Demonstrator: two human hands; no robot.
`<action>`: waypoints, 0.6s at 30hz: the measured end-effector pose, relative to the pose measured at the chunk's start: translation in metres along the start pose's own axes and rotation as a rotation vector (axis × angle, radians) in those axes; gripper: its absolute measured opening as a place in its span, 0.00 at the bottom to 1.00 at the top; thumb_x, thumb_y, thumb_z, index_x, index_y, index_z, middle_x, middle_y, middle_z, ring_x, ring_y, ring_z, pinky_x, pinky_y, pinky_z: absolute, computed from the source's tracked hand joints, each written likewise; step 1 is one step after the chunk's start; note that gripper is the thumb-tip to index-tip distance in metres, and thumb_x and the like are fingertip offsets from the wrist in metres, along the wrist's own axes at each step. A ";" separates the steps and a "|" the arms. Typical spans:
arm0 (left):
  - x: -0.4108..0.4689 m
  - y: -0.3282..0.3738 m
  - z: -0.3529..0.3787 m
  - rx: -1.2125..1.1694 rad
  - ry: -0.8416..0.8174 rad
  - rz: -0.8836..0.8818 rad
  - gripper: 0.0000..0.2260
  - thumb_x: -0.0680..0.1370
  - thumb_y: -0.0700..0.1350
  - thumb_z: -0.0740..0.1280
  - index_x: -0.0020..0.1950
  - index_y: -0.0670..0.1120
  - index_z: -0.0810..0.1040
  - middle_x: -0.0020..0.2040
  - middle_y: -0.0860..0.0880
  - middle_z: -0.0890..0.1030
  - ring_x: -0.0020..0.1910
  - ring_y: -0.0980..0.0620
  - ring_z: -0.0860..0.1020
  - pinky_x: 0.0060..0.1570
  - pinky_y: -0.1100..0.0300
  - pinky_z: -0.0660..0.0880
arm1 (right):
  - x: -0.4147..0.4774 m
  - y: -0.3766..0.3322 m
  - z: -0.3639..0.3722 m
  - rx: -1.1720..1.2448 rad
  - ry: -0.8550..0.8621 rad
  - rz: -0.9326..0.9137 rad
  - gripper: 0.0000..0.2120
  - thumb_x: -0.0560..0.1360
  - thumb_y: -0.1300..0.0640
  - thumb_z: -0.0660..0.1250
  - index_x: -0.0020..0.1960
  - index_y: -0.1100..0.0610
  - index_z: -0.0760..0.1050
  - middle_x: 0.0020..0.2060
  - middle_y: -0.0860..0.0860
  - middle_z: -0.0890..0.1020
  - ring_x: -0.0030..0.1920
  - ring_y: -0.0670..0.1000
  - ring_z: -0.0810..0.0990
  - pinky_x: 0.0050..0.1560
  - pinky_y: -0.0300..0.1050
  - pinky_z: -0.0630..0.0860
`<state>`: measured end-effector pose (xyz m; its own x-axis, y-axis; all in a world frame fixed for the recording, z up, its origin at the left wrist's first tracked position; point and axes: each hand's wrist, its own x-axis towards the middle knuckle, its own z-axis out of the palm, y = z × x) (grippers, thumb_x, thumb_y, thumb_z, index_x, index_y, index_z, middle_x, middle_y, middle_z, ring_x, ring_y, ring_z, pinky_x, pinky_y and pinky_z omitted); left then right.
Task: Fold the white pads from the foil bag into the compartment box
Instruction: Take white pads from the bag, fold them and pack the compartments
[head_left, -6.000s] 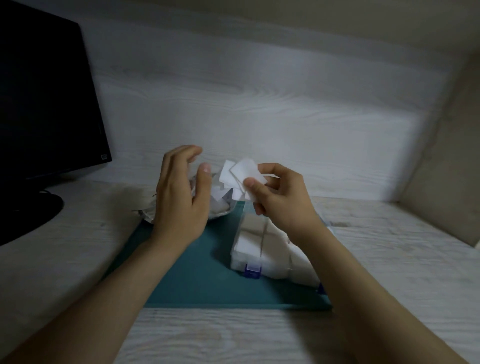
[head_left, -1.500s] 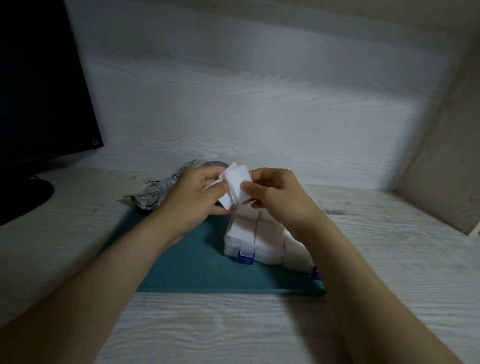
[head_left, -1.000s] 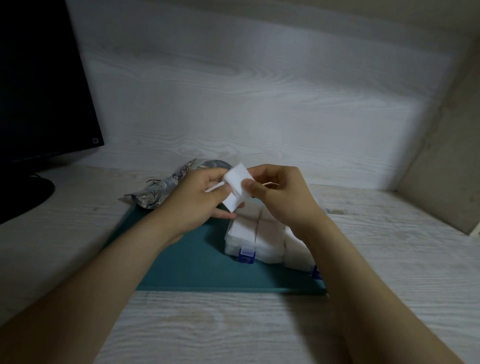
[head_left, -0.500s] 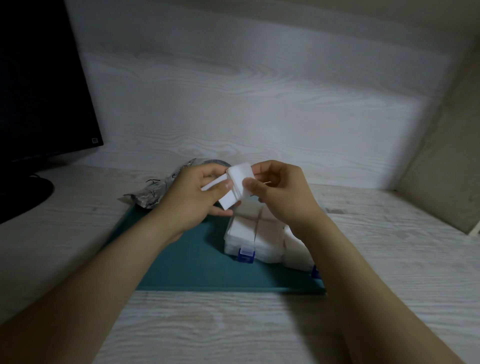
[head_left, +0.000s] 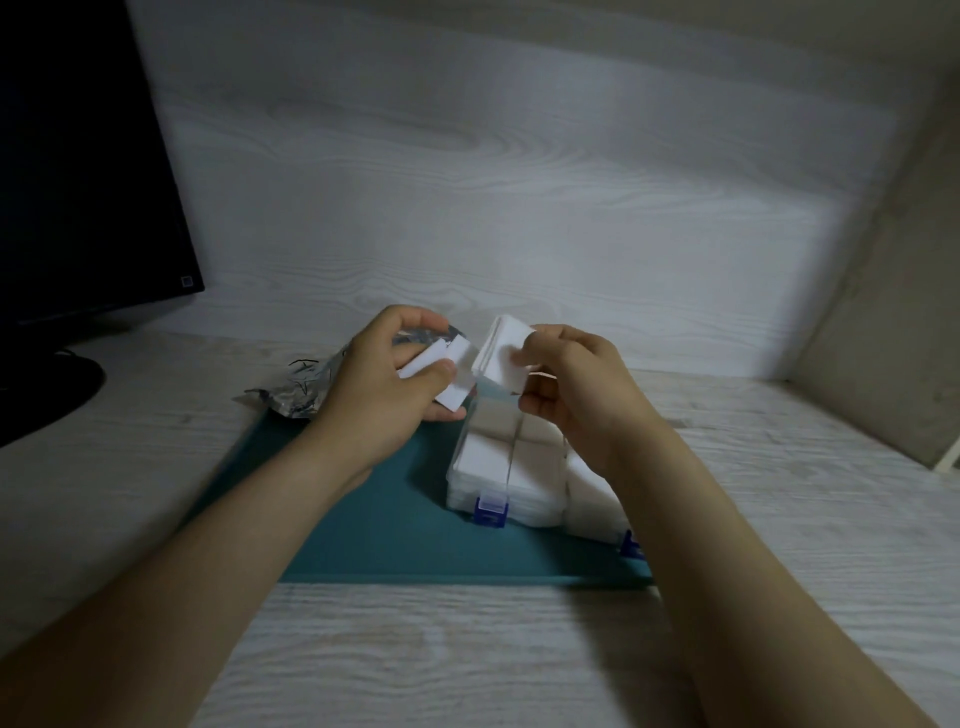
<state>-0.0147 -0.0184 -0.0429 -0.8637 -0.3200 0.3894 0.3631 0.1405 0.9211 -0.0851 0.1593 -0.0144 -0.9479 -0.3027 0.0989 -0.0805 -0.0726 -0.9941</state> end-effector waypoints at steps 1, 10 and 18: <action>-0.002 0.001 0.002 0.015 -0.009 0.018 0.13 0.82 0.31 0.66 0.62 0.46 0.75 0.57 0.41 0.84 0.48 0.42 0.87 0.42 0.50 0.86 | 0.000 -0.001 -0.001 0.002 0.018 -0.012 0.12 0.75 0.64 0.67 0.56 0.59 0.82 0.45 0.53 0.85 0.44 0.55 0.81 0.44 0.47 0.79; -0.021 -0.008 0.022 0.433 -0.080 0.386 0.13 0.84 0.34 0.63 0.59 0.53 0.69 0.51 0.51 0.80 0.47 0.55 0.79 0.43 0.63 0.75 | -0.008 -0.013 -0.022 -0.297 0.178 -0.135 0.09 0.76 0.64 0.66 0.48 0.61 0.86 0.42 0.47 0.86 0.41 0.51 0.81 0.39 0.47 0.78; -0.036 -0.004 0.038 0.490 -0.202 0.489 0.13 0.84 0.35 0.62 0.61 0.52 0.68 0.53 0.52 0.78 0.50 0.52 0.78 0.49 0.52 0.76 | -0.040 -0.018 -0.061 -0.616 0.141 -0.118 0.08 0.75 0.60 0.70 0.44 0.55 0.88 0.32 0.46 0.85 0.28 0.41 0.78 0.31 0.37 0.73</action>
<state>0.0018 0.0281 -0.0610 -0.7071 0.0601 0.7045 0.5675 0.6426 0.5148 -0.0641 0.2305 -0.0035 -0.9498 -0.1952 0.2444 -0.3095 0.4738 -0.8245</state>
